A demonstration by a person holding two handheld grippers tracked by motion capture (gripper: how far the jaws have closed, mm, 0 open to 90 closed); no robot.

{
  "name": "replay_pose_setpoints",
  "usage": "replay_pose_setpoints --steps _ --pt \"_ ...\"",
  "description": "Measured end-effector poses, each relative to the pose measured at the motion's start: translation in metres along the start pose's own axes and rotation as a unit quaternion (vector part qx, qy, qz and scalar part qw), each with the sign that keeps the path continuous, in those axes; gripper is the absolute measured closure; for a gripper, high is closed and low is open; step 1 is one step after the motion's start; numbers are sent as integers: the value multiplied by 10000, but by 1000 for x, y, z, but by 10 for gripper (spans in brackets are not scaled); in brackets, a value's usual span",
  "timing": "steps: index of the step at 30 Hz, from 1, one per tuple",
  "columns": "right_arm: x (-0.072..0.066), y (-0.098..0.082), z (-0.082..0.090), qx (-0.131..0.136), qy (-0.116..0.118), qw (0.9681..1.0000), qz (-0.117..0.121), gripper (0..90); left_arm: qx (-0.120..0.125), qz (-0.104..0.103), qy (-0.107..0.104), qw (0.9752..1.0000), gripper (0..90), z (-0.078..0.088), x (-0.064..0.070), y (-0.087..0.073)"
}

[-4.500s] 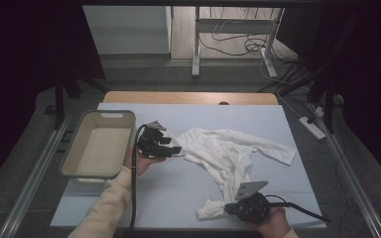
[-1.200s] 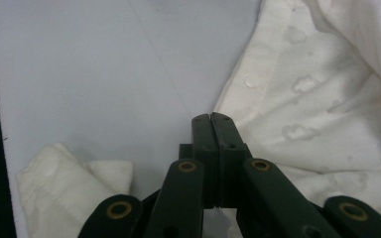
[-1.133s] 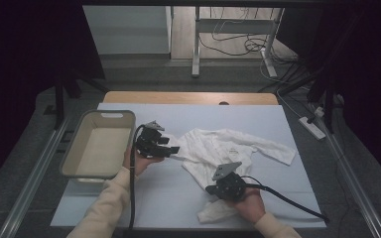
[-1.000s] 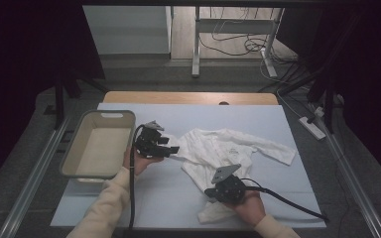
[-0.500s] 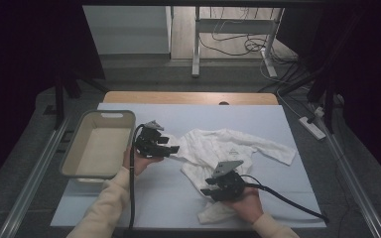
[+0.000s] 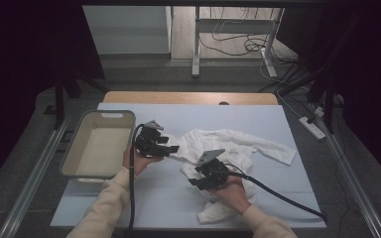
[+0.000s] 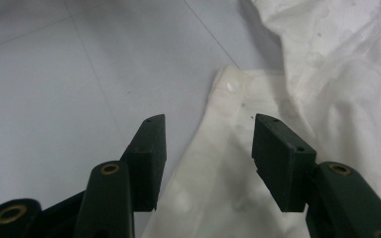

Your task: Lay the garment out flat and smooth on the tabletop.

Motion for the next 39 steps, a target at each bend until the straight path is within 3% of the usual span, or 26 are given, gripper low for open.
replay_pose_setpoints --steps 6,10,18,25,36,39 --pt "1 7 -12 -92 15 9999 45 467 7 3 3 10000 372 0 0 0" --pt "1 5 -20 -260 -148 9994 146 520 13 0 8 10000 372 1 0 0" --pt "-2 3 -17 -302 -210 9986 384 814 15 -8 14 10000 372 1 0 0" --pt "-18 -2 -13 -360 134 9981 476 831 18 -4 13 10000 372 2 -2 0" --pt "-55 -12 -4 -245 713 9944 744 834 12 -15 14 10000 372 2 -1 0" --pt "-60 -14 -4 -294 742 9936 798 834 14 -5 12 10000 371 2 -1 -1"
Point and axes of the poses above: each handheld gripper's, and its own axes: z roughly backward along the jaws, y roughly out of its top, x roughly to its right, the point moved 6 cm from there along -z, roughly forward along the jaws, and after that the axes turned 11 degrees about -x, right-handed, at the moved point
